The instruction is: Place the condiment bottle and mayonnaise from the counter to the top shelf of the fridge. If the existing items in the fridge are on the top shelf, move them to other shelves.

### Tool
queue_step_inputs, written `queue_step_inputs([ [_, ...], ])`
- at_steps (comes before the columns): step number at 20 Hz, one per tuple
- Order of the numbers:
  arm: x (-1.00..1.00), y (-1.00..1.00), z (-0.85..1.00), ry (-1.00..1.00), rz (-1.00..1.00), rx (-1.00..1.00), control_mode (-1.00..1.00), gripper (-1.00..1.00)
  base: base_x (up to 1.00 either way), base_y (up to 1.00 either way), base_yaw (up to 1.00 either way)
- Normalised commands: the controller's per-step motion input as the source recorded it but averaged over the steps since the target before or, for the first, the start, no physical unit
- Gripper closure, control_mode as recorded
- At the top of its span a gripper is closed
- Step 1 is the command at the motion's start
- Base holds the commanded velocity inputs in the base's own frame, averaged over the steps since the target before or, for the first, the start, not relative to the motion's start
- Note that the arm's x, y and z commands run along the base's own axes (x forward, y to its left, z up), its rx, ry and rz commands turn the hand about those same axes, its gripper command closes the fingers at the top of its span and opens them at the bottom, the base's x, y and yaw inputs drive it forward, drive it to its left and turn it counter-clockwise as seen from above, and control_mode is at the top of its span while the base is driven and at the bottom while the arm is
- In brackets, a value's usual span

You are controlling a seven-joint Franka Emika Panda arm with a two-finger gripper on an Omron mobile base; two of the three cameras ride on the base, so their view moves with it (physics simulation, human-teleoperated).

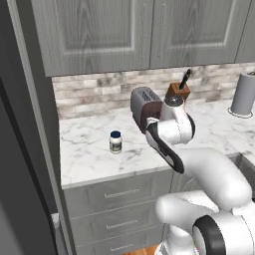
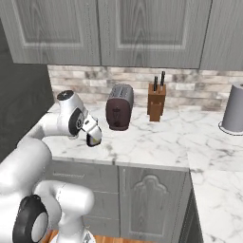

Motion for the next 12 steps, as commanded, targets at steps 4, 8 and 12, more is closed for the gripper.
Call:
queue_step_inputs([
  [4,-1.0,-0.05,1.0,-0.2,0.04,0.06,-1.0,1.0,0.0,0.0,0.0],
  [8,-1.0,-0.04,1.0,-0.13,0.07,0.03,-1.0,1.0,0.0,0.0,0.0],
  [12,-0.92,-0.11,0.88,0.0,0.04,0.0,-1.0,1.0,0.0,0.0,0.0],
])
